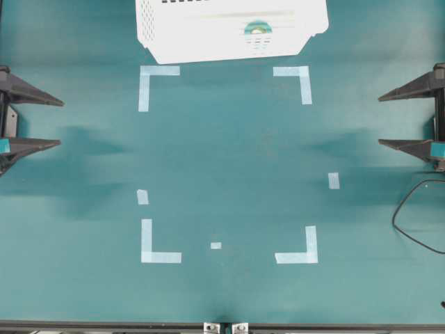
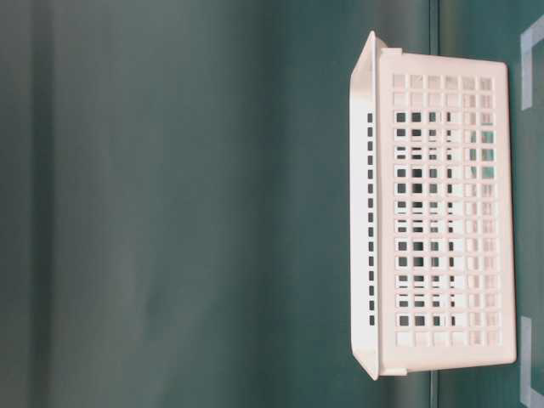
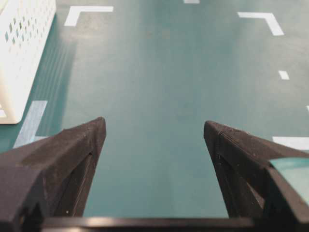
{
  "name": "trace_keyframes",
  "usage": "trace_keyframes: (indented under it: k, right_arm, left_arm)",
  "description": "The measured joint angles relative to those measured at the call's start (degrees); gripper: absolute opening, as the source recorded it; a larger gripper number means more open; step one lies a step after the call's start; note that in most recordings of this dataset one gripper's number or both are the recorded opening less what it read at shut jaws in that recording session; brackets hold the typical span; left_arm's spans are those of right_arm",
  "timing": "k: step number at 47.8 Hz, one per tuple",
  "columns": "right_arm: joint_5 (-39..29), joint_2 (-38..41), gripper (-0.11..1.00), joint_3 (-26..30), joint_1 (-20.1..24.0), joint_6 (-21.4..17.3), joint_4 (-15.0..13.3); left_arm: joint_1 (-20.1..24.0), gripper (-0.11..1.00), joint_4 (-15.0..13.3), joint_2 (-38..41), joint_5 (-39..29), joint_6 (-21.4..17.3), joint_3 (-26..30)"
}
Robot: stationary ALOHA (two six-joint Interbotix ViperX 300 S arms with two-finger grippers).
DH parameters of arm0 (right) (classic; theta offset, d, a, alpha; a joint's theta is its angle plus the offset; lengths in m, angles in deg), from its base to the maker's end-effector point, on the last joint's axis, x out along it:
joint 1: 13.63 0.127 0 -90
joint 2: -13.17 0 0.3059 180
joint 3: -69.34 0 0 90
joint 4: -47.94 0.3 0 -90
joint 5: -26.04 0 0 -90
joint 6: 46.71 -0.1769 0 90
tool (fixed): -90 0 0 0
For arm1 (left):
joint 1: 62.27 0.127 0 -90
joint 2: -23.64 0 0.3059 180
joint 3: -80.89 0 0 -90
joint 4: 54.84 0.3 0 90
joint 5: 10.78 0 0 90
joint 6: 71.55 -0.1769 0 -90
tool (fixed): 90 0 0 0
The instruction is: Put the tape in the middle into the white basket.
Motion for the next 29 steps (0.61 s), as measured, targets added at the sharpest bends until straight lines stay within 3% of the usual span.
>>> trace_keyframes:
  k: [29]
  right_arm:
    - [0.0,-0.8,1.00,-4.0,-0.1,0.0,-0.3]
  left_arm:
    - [0.0,0.37,0.0,-0.1,0.0,0.0,0.0]
